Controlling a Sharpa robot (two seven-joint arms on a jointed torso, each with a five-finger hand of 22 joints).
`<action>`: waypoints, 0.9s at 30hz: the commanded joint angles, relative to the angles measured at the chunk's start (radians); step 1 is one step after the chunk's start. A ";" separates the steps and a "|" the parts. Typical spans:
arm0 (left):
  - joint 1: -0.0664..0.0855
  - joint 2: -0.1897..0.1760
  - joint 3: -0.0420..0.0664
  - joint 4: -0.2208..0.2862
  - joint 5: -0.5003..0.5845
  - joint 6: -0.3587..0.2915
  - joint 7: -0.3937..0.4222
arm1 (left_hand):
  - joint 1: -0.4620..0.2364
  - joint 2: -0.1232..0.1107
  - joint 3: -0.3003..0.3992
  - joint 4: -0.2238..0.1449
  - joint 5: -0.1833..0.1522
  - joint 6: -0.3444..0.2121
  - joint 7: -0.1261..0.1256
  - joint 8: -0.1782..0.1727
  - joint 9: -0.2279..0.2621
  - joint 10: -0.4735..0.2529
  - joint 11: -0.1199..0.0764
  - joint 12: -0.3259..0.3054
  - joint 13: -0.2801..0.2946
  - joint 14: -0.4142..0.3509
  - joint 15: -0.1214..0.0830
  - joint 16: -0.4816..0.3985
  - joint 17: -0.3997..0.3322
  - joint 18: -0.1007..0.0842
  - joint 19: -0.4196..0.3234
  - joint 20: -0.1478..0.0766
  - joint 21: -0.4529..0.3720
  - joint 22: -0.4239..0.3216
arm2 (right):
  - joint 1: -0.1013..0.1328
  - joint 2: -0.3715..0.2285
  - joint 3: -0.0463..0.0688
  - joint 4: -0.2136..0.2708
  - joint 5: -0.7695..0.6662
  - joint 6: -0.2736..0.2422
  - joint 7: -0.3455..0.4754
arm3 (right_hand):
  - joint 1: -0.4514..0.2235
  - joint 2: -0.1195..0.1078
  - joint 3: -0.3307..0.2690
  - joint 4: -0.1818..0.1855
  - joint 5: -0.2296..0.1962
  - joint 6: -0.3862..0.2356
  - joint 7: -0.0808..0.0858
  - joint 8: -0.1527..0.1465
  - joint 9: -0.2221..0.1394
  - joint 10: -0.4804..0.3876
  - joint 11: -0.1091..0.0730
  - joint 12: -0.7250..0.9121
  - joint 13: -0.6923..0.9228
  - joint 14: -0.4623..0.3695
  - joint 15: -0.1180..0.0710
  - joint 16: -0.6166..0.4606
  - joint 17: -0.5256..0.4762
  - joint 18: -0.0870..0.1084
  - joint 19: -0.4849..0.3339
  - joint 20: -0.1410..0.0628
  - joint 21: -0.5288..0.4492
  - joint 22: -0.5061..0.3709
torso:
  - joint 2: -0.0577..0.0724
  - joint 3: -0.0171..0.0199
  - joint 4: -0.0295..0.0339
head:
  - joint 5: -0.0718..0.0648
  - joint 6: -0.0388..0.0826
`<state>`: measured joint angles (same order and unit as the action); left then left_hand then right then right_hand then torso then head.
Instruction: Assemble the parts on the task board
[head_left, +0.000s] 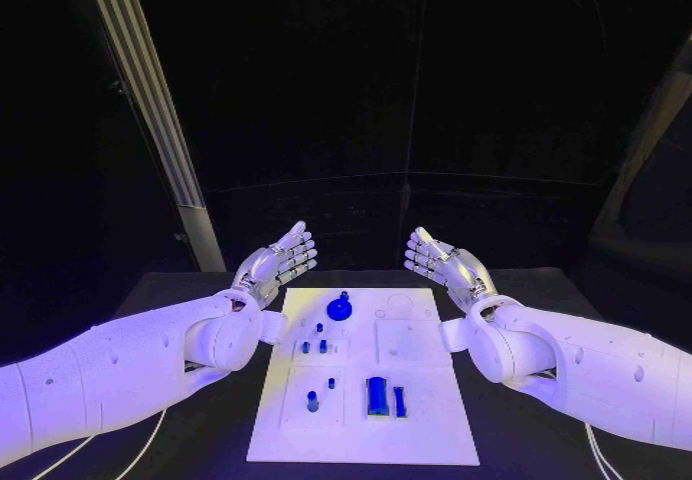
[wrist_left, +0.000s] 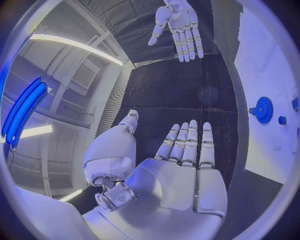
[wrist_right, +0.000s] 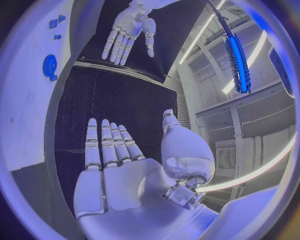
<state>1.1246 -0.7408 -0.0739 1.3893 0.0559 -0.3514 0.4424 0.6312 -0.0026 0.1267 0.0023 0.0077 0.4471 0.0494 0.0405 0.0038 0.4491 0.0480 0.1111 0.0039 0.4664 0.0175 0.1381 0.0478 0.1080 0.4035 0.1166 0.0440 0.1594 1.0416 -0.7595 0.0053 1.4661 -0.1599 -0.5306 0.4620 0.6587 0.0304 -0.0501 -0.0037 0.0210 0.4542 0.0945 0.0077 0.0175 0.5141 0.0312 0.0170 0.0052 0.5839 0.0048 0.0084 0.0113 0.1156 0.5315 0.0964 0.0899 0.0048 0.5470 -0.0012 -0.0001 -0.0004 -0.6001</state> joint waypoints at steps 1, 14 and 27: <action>-0.020 -0.012 0.020 0.057 -0.033 -0.218 0.049 | -0.201 0.003 -0.041 -0.002 -0.008 -0.143 -0.049 -0.040 -0.004 -0.143 -0.048 -0.036 -0.004 -0.149 -0.017 -0.045 -0.048 -0.032 -0.129 -0.037 -0.044 -0.051 | 0.005 -0.010 -0.002 0.049 0.118 -0.175 0.046 | -0.209 -0.030 0.050 0.004 -0.021 -0.144 -0.095 -0.008 -0.018 -0.163 -0.031 -0.017 -0.005 -0.185 -0.005 -0.008 -0.011 -0.036 -0.168 -0.096 -0.090 -0.005 | -0.003 0.0012 0.0001 | 0.000 0.000; -0.075 -0.039 0.074 0.181 -0.056 -0.418 0.078 | -0.381 0.003 -0.127 -0.002 -0.008 -0.270 -0.049 -0.040 -0.004 -0.271 -0.048 -0.111 -0.004 -0.281 -0.017 -0.138 -0.048 -0.108 -0.242 -0.117 -0.044 -0.159 | 0.008 -0.020 -0.005 0.104 0.160 -0.239 0.058 | -0.397 -0.030 0.050 0.004 -0.021 -0.273 -0.095 -0.008 -0.018 -0.310 -0.031 -0.017 -0.005 -0.352 -0.005 -0.008 -0.011 -0.116 -0.320 -0.096 -0.090 -0.005 | -0.003 0.0012 0.0001 | 0.000 0.000; -0.075 -0.039 0.074 0.181 -0.056 -0.419 0.078 | -0.487 0.003 -0.127 -0.002 -0.008 -0.345 -0.049 -0.040 -0.004 -0.346 -0.048 -0.111 -0.004 -0.360 -0.017 -0.138 -0.048 -0.108 -0.311 -0.117 -0.044 -0.159 | 0.008 -0.020 -0.005 0.104 0.160 -0.239 0.058 | -0.506 -0.030 0.050 0.004 -0.021 -0.349 -0.095 -0.008 -0.018 -0.395 -0.031 -0.017 -0.005 -0.449 -0.005 -0.008 -0.011 -0.116 -0.408 -0.096 -0.090 -0.005 | -0.003 0.0012 0.0001 | 0.000 0.000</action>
<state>1.0484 -0.7797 -0.0013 1.5681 0.0161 -0.7541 0.4944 0.1978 0.0003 0.0107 0.0003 0.0037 0.1425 -0.0014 0.0043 0.0014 0.1409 -0.0002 0.0074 0.0014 0.1458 0.0002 0.0069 0.0017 0.0218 0.1297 0.0035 0.0046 0.0070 1.0477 -0.7798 -0.0005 1.5677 -0.0032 -0.7586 0.5038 0.2117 0.0007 -0.0064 0.0002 0.0057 0.1450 0.0004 0.0040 0.0011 0.1633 0.0016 0.0036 0.0015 0.1851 0.0000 0.0047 0.0010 0.0223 0.1684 0.0012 0.0046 0.0014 0.5442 0.0000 0.0001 0.0000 -0.5998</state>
